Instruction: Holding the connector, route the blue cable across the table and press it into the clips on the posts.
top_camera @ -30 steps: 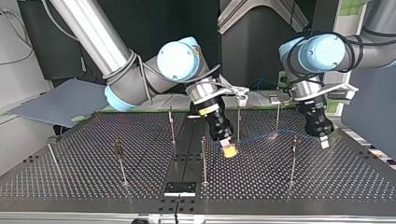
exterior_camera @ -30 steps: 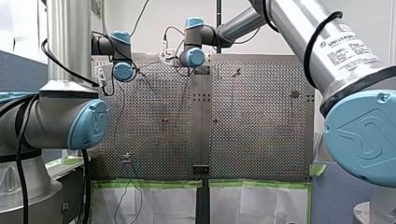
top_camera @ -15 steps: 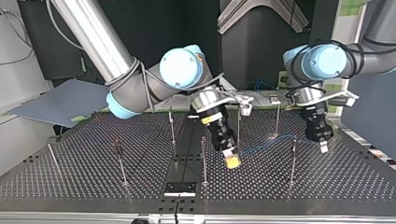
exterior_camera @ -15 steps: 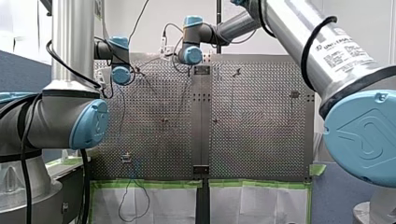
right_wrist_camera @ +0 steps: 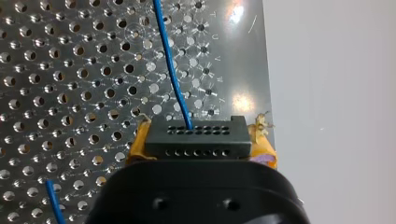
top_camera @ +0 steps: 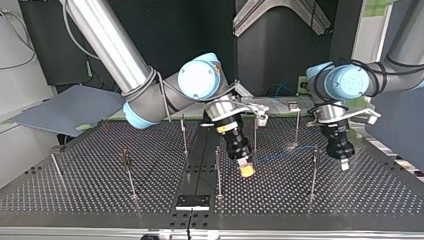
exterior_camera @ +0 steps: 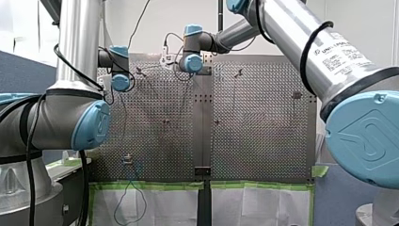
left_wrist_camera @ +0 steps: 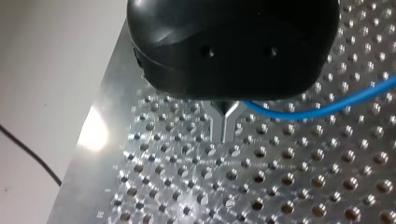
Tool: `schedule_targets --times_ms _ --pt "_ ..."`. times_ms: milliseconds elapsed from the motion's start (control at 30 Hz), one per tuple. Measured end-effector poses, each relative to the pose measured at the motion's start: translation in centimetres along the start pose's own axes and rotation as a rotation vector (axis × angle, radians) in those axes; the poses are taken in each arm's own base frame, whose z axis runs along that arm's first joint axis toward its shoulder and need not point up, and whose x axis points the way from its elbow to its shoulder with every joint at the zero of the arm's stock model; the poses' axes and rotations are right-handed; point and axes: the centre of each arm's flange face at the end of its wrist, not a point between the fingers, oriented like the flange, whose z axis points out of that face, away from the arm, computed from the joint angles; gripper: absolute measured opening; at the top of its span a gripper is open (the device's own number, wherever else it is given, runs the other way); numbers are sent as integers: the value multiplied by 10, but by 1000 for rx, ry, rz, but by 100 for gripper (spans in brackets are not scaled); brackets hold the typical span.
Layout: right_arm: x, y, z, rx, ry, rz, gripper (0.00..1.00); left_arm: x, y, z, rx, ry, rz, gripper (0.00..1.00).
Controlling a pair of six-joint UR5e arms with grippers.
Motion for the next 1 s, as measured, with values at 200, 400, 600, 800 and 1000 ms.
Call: schedule_targets --times_ms 200,400,600,800,1000 --pt "5 3 3 -4 11 0 0 -2 6 10 7 -22 -10 0" --pt "10 3 6 -9 21 0 0 1 9 15 22 -19 -10 0" --pt "11 3 6 -10 19 0 0 2 12 16 18 -16 -10 0" --pt "5 0 6 -10 6 0 0 3 14 15 9 -1 -25 0" --pt "-14 -1 5 -15 -32 -4 0 6 20 12 -25 29 -56 41"
